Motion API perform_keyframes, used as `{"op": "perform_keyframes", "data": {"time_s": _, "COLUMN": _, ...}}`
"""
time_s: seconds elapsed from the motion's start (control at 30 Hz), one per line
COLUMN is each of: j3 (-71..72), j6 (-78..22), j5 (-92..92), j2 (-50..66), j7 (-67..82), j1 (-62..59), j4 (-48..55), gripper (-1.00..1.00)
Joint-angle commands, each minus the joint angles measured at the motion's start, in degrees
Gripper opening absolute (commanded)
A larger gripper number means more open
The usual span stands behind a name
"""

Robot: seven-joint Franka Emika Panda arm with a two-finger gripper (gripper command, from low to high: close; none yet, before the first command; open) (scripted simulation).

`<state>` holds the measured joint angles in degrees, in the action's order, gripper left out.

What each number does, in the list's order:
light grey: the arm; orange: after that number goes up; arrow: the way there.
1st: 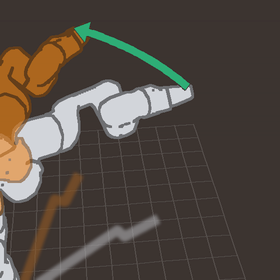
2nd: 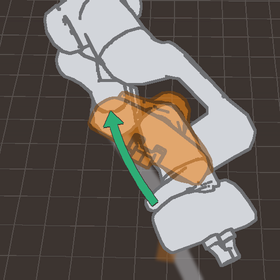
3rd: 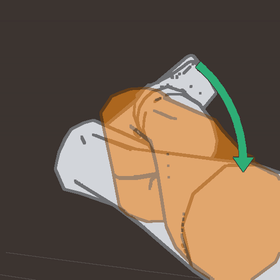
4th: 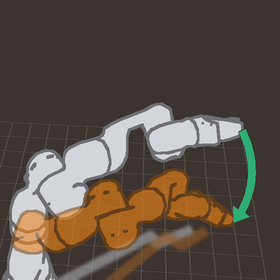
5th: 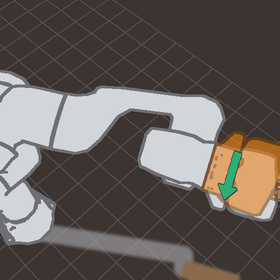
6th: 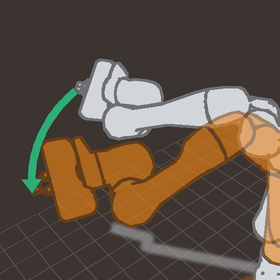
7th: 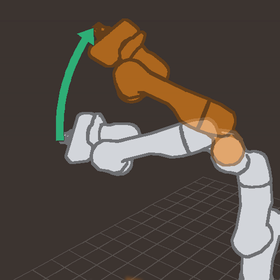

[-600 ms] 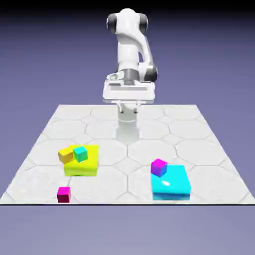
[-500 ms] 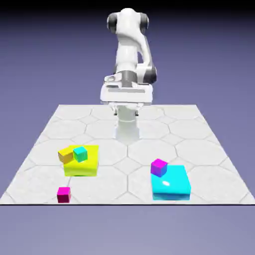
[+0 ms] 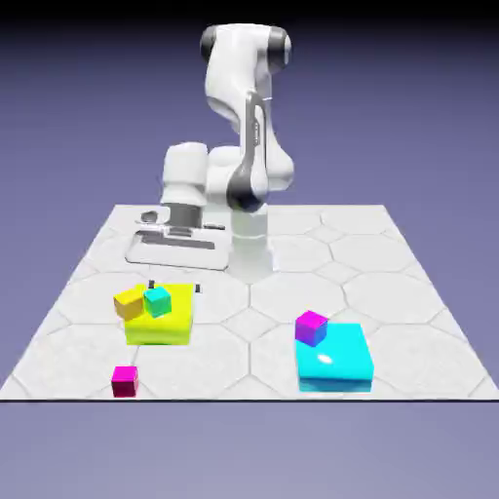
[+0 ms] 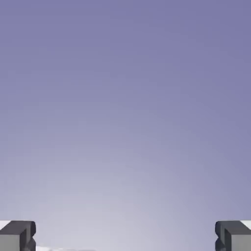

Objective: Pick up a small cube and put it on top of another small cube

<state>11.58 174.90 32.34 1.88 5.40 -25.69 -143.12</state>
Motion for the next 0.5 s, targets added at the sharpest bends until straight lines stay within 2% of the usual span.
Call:
{"op": "perform_keyframes", "data": {"time_s": 0.0, "j3": 0.6, "j6": 0.05, "j5": 1.69, "j2": 1.8, "j7": 2.5, "j1": -1.3, "j4": 0.93, "gripper": 0.0}}
{"op": "perform_keyframes", "data": {"time_s": 0.4, "j3": 7.84, "j6": 0.61, "j5": 21.89, "j2": 23.38, "j7": 32.4, "j1": -17.73, "j4": 12.11, "gripper": 0.0}}
{"op": "perform_keyframes", "data": {"time_s": 0.47, "j3": 8.11, "j6": 0.63, "j5": 22.66, "j2": 24.21, "j7": 33.54, "j1": -18.36, "j4": 12.53, "gripper": 0.0}}
